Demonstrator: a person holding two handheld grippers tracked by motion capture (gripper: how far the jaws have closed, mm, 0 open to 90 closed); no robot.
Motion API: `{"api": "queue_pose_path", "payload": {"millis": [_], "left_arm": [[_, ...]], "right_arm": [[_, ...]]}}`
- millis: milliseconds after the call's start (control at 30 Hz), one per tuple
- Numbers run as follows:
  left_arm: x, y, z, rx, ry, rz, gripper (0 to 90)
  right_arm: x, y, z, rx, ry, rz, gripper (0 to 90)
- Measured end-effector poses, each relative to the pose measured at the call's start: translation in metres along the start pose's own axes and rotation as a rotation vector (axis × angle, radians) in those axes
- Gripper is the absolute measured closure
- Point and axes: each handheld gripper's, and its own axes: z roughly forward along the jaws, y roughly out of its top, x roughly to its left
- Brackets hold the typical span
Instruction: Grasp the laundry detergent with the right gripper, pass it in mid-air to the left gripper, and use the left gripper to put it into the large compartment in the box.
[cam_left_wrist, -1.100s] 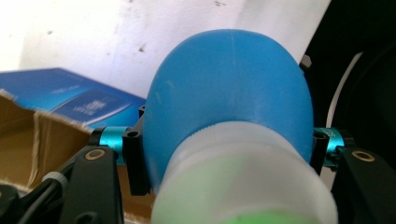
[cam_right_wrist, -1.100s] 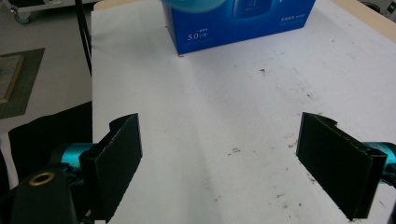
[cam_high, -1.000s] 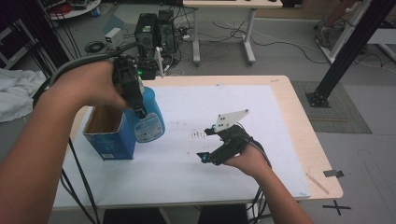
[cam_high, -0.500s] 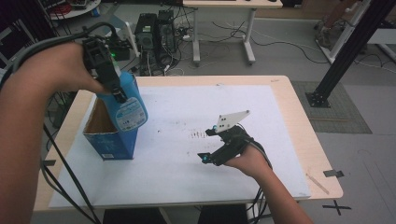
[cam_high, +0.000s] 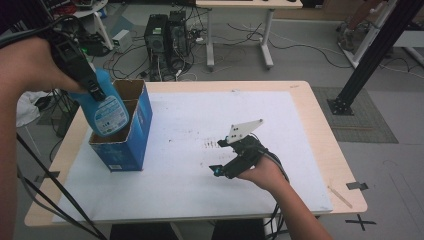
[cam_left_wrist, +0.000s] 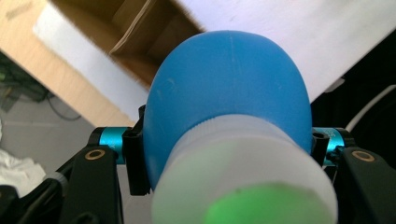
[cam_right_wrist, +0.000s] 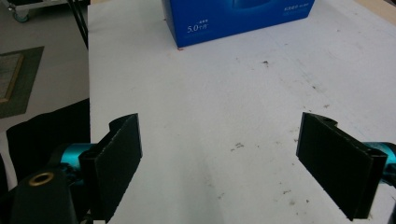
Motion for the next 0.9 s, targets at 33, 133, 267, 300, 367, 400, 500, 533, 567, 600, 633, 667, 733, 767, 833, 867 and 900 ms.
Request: {"api": "queue_pose_path", "payload": {"millis": [33, 133, 267, 300, 367, 400, 500, 533, 567, 600, 633, 667, 733, 767, 833, 867, 900], "left_arm": [[0.002, -0.001, 0.002, 0.004, 0.001, -0.009, 38.0], [0.010, -0.002, 0.010, 0.008, -0.004, -0.033, 38.0], [0.020, -0.003, 0.019, 0.015, -0.020, -0.050, 38.0], [0.021, -0.003, 0.021, 0.012, -0.025, -0.063, 38.0], [0.023, -0.001, 0.025, 0.009, -0.031, -0.073, 38.1], [0.023, -0.001, 0.025, 0.009, -0.031, -0.073, 38.0], [0.024, 0.000, 0.029, 0.012, -0.035, -0.072, 38.0], [0.025, 0.006, 0.041, 0.029, -0.038, -0.071, 38.0], [0.025, 0.008, 0.045, 0.038, -0.037, -0.070, 38.0], [0.025, 0.008, 0.045, 0.038, -0.037, -0.070, 38.0], [0.026, 0.010, 0.052, 0.043, -0.040, -0.068, 38.0], [0.026, 0.011, 0.055, 0.046, -0.041, -0.070, 38.0], [0.026, 0.014, 0.067, 0.057, -0.048, -0.061, 38.0], [0.026, 0.014, 0.067, 0.057, -0.048, -0.061, 38.0], [0.027, 0.016, 0.081, 0.068, -0.060, -0.050, 38.0], [0.027, 0.017, 0.087, 0.070, -0.067, -0.048, 38.1], [0.027, 0.017, 0.087, 0.070, -0.067, -0.048, 38.0]], "right_arm": [[0.000, 0.000, 0.001, 0.003, -0.001, 0.002, 13.5], [0.000, -0.001, 0.002, 0.008, -0.003, 0.006, 13.5], [0.001, 0.000, 0.003, 0.011, -0.006, 0.007, 13.5], [0.001, 0.001, 0.003, 0.010, -0.005, 0.013, 13.5], [0.001, 0.001, 0.003, 0.011, -0.005, 0.010, 13.5], [0.001, 0.001, 0.004, 0.013, -0.006, 0.010, 13.5], [0.001, 0.001, 0.004, 0.016, -0.006, 0.016, 13.5], [0.001, 0.001, 0.005, 0.015, -0.006, 0.010, 13.5], [0.001, 0.001, 0.005, 0.016, -0.005, 0.013, 13.5], [0.001, 0.001, 0.005, 0.016, -0.005, 0.013, 13.5], [0.001, 0.001, 0.005, 0.016, -0.004, 0.015, 13.5], [0.001, 0.001, 0.006, 0.017, -0.003, 0.017, 13.5], [0.001, 0.001, 0.007, 0.019, -0.002, 0.013, 13.5], [0.001, 0.001, 0.007, 0.019, -0.002, 0.013, 13.5], [0.001, 0.001, 0.008, 0.021, 0.001, 0.013, 13.5], [0.001, 0.001, 0.008, 0.021, 0.001, 0.014, 13.5], [0.001, 0.001, 0.008, 0.021, 0.001, 0.014, 13.5]]}}
